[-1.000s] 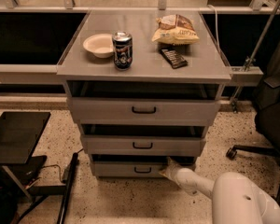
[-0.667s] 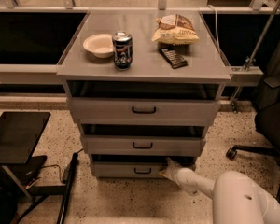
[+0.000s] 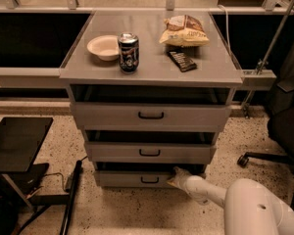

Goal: Open bottom drawer

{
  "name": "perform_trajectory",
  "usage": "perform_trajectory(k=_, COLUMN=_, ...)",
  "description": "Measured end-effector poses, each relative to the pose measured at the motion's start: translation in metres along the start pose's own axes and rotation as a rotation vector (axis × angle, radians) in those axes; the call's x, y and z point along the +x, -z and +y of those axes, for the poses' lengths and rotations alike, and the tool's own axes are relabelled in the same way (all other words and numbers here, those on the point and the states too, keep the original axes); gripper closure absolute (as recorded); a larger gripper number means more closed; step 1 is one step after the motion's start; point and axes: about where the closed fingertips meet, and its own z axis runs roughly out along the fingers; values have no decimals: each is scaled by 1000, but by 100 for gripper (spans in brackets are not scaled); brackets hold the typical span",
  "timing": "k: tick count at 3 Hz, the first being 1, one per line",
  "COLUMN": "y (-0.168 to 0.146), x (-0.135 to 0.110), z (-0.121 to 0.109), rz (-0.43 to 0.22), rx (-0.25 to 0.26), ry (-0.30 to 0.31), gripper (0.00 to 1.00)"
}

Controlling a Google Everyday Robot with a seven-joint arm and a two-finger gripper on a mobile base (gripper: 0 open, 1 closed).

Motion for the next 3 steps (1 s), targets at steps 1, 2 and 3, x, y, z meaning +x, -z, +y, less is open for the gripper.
perform_trajectory(k=1, y=2, x=0, z=-1, rz=0, rx=0, ry=0, gripper=100)
perform_trajectory(k=2, y=15, x=9, z=18, rz=-16, rx=7, ry=-12, gripper=100)
perform_trajectory(k=3, y=19, x=5, z=15, rz=-16, rx=7, ry=-11, gripper=100)
